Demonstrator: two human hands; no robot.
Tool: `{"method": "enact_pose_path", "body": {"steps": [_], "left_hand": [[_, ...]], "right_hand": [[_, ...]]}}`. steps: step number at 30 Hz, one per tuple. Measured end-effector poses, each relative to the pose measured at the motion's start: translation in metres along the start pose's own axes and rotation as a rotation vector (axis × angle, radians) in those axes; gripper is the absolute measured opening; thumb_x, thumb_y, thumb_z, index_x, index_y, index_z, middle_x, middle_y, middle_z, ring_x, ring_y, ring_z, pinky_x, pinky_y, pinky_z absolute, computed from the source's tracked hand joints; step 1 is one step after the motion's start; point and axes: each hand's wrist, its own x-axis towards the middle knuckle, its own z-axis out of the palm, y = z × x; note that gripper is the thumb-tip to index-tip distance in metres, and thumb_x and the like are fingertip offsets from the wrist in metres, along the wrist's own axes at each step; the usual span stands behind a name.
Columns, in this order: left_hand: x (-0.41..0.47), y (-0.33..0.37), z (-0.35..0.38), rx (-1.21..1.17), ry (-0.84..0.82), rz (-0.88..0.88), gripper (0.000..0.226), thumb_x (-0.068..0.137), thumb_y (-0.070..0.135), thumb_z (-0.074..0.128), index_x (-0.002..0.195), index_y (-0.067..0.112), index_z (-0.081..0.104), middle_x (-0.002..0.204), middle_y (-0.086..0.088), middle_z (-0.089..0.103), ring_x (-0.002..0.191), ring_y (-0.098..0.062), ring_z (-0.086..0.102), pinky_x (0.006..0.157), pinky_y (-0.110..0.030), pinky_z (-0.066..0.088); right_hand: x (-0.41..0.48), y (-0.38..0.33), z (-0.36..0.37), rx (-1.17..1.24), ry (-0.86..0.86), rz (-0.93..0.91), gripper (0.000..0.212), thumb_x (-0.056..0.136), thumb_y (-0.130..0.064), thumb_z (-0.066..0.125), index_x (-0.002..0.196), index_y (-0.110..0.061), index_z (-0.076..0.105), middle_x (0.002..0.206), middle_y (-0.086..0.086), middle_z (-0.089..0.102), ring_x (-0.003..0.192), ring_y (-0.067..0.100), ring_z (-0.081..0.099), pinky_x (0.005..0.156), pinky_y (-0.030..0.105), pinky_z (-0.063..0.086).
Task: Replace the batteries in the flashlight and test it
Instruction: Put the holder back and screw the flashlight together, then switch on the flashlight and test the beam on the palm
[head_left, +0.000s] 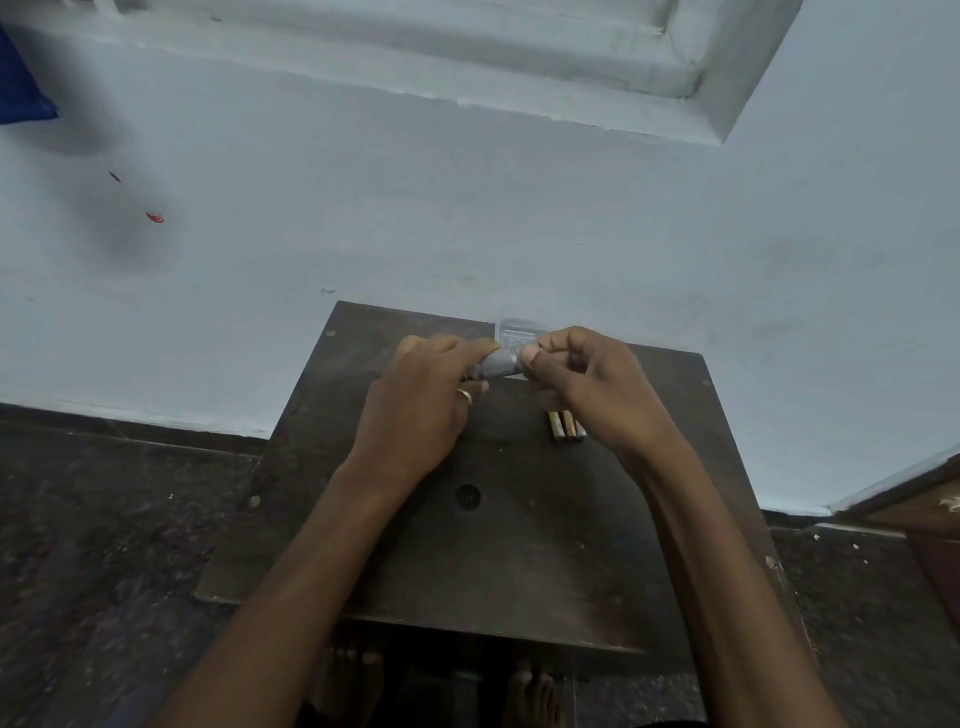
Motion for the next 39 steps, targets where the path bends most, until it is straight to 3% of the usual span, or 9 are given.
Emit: {"method": "enact_pose_path", "body": {"steps": [7, 11, 17, 20, 24, 28, 31, 34, 39], "left_hand": [[0.007, -0.003, 0.001, -0.223, 0.000, -0.043, 0.046, 0.083, 0.022, 0.077, 0.127, 0.031, 0.065, 0.109, 0.005, 0.067, 0.097, -0.015, 0.058, 0.088, -0.029, 0.046], [0.011, -0.003, -0.003, -0.589, -0.019, -0.305, 0.051, 0.073, 0.031, 0.086, 0.119, 0.036, 0.064, 0.103, 0.012, 0.070, 0.090, 0.001, 0.067, 0.079, -0.014, 0.052], [0.013, -0.003, -0.005, -1.140, 0.040, -0.583, 0.045, 0.061, 0.021, 0.091, 0.101, 0.016, 0.071, 0.088, 0.002, 0.078, 0.090, -0.014, 0.074, 0.083, -0.031, 0.061], [0.013, -0.002, -0.006, -1.287, 0.060, -0.628, 0.050, 0.058, 0.020, 0.090, 0.103, 0.009, 0.071, 0.095, -0.006, 0.078, 0.097, -0.020, 0.074, 0.083, -0.028, 0.059], [0.013, -0.001, -0.007, -1.366, 0.089, -0.667, 0.054, 0.057, 0.022, 0.088, 0.105, 0.004, 0.071, 0.099, -0.008, 0.078, 0.100, -0.019, 0.073, 0.081, -0.025, 0.058], [0.012, -0.001, -0.005, -1.335, 0.099, -0.660, 0.052, 0.056, 0.024, 0.088, 0.102, 0.007, 0.072, 0.097, -0.005, 0.078, 0.099, -0.017, 0.073, 0.081, -0.025, 0.058], [0.012, 0.000, -0.004, -1.311, 0.088, -0.653, 0.056, 0.054, 0.028, 0.090, 0.104, 0.009, 0.072, 0.100, -0.005, 0.078, 0.099, -0.017, 0.073, 0.081, -0.025, 0.058], [0.011, 0.001, -0.002, -1.319, 0.078, -0.648, 0.053, 0.055, 0.028, 0.090, 0.102, 0.010, 0.073, 0.100, -0.005, 0.078, 0.098, -0.017, 0.073, 0.081, -0.025, 0.058], [0.014, 0.004, -0.005, -1.294, 0.099, -0.691, 0.030, 0.085, 0.037, 0.076, 0.104, 0.015, 0.073, 0.101, 0.000, 0.078, 0.096, -0.011, 0.073, 0.075, -0.021, 0.058]], "right_hand": [[0.001, -0.004, 0.005, 0.382, -0.004, 0.064, 0.017, 0.095, -0.012, 0.068, 0.107, -0.001, 0.065, 0.090, 0.016, 0.075, 0.083, 0.016, 0.073, 0.077, 0.029, 0.062], [0.001, -0.006, 0.004, 0.561, 0.112, 0.107, 0.032, 0.095, -0.019, 0.070, 0.116, 0.002, 0.061, 0.091, 0.012, 0.076, 0.084, 0.020, 0.076, 0.079, 0.028, 0.061], [0.002, -0.006, 0.004, 0.620, 0.215, 0.136, 0.037, 0.094, -0.030, 0.071, 0.110, 0.002, 0.064, 0.093, 0.015, 0.078, 0.091, 0.027, 0.077, 0.079, 0.027, 0.061], [0.000, -0.009, 0.011, 0.573, 0.262, 0.110, 0.029, 0.096, -0.031, 0.068, 0.096, -0.003, 0.071, 0.087, 0.013, 0.079, 0.087, 0.025, 0.077, 0.078, 0.027, 0.061], [-0.004, -0.012, 0.023, 0.516, 0.354, 0.092, 0.029, 0.096, -0.034, 0.067, 0.096, -0.006, 0.070, 0.082, 0.011, 0.078, 0.080, 0.023, 0.077, 0.077, 0.030, 0.063], [-0.006, -0.015, 0.033, 0.669, 0.345, 0.137, 0.040, 0.089, -0.026, 0.077, 0.113, 0.001, 0.058, 0.091, 0.017, 0.077, 0.086, 0.027, 0.077, 0.080, 0.037, 0.063], [-0.007, -0.016, 0.037, 0.764, 0.331, 0.154, 0.033, 0.089, -0.018, 0.077, 0.108, 0.004, 0.061, 0.096, 0.024, 0.075, 0.092, 0.032, 0.076, 0.082, 0.041, 0.063], [-0.007, -0.015, 0.038, 0.814, 0.346, 0.158, 0.036, 0.091, -0.013, 0.073, 0.114, 0.011, 0.060, 0.102, 0.029, 0.073, 0.096, 0.035, 0.075, 0.080, 0.036, 0.062], [-0.007, -0.015, 0.040, 0.788, 0.401, 0.124, 0.043, 0.091, -0.012, 0.073, 0.122, 0.010, 0.053, 0.102, 0.026, 0.071, 0.092, 0.029, 0.075, 0.078, 0.032, 0.062]]}}
